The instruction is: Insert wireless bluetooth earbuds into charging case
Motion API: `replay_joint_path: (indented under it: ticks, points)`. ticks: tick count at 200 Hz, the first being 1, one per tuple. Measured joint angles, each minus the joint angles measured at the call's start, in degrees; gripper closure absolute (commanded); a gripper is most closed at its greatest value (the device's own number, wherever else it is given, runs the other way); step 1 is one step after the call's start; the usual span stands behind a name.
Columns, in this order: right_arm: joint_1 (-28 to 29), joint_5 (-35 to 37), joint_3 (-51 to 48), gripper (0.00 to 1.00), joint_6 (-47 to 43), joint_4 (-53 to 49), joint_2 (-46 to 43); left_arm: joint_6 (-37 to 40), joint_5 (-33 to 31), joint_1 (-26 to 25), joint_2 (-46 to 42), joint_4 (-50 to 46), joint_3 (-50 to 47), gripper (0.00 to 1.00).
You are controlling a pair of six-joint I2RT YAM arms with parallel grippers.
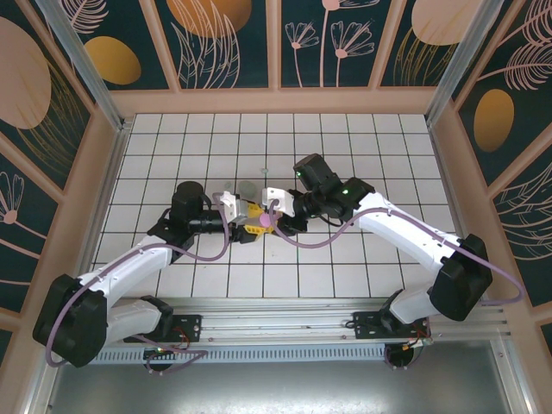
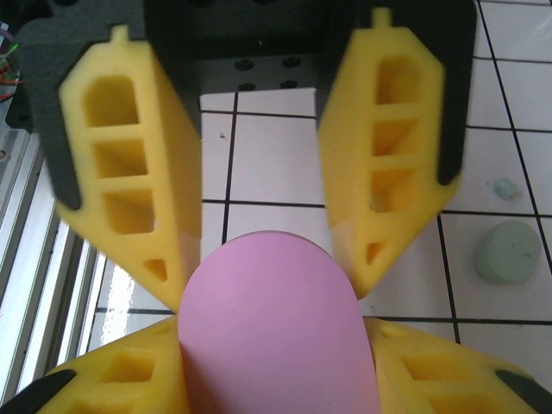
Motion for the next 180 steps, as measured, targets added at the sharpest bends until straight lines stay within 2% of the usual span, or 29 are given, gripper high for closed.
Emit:
replay_joint_path:
  ticks: [40, 102, 154, 180]
  points:
    - [-0.2, 0.6, 0.0, 0.67, 0.0, -0.5, 0.0, 0.8, -0.2, 0.0, 0.3, -1.2, 0.5, 0.77]
    - [-1.3, -0.3, -2.4, 0.46, 2.8, 2.9, -1.7, -0.2, -1.2, -0.2, 0.3, -0.1, 0.5, 0.84]
    - [-8.9, -5.9, -12.6, 0.39, 13.1, 15.1, -16.0, -5.4, -2.7, -0.2, 0.2, 5.3, -1.5, 0.85]
    - [-9.6, -7.1, -14.3, 0.38, 14.2, 17.2, -19.5, -7.9, -2.8, -0.2, 0.2, 7.3, -1.6, 0.85]
